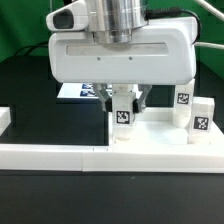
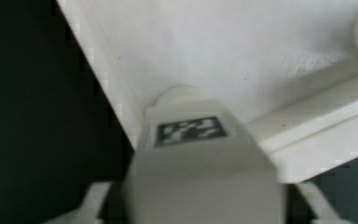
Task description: Assemble square table
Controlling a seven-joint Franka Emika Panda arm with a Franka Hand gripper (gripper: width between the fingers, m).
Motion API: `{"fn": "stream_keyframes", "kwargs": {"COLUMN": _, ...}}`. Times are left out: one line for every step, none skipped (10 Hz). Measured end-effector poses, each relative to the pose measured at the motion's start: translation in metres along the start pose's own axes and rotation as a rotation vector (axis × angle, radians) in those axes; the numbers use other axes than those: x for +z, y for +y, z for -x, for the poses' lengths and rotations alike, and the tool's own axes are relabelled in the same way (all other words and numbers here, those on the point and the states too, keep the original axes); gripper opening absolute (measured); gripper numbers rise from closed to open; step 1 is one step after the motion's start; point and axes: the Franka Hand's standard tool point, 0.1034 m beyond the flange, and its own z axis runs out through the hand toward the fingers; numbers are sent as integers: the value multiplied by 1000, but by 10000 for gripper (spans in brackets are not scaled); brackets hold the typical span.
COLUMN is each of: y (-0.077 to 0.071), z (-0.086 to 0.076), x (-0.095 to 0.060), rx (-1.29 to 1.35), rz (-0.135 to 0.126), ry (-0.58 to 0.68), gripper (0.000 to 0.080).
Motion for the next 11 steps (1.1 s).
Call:
{"fn": "stream_keyframes", "kwargs": {"y": 0, "z": 0, "x": 0, "rx": 70, "rz": 0, "ry": 0, "gripper": 289}}
{"fn": "stream_keyframes", "kwargs": {"y": 0, "z": -1, "x": 0, "rx": 160, "rz": -1, "ry": 0, "gripper": 289}}
{"fn": "stream_keyframes", "kwargs": {"y": 1, "z": -2, "x": -1, "rx": 280, "rz": -3, "ry": 1, "gripper": 289}}
{"fn": "stream_keyframes", "kwargs": {"y": 0, "z": -1, "x": -1, "rx": 374, "rz": 0, "ry": 3, "gripper": 289}}
{"fn": "stream_keyframes", "kwargs": {"y": 1, "z": -1, "x": -1, "rx": 519, "rz": -6, "ry": 4, "gripper": 289}}
{"fn": "stream_keyframes", "kwargs": {"y": 2, "z": -1, "x": 1, "rx": 712, "rz": -27, "ry": 6, "gripper": 289}}
{"fn": "stream_keyframes", "kwargs": {"y": 4, "z": 0, "x": 2, "rx": 919, "rz": -56, "ry": 8, "gripper": 290}}
{"fn": "stream_keyframes", "kwargs": {"y": 5, "z": 0, "x": 2, "rx": 1082, "rz": -88, "ry": -10, "gripper": 290}}
{"fn": "stream_keyframes", "kwargs": {"y": 7, "z": 0, "x": 2, "rx": 1163, "rz": -100, "ry": -25, "gripper": 290}}
{"fn": "stream_keyframes", "kwargs": {"y": 7, "z": 0, "x": 2, "rx": 1199, "rz": -100, "ry": -27, "gripper": 290}}
{"fn": "stream_keyframes", "kwargs": {"y": 7, "z": 0, "x": 2, "rx": 1214, "rz": -98, "ry": -26, "gripper": 290}}
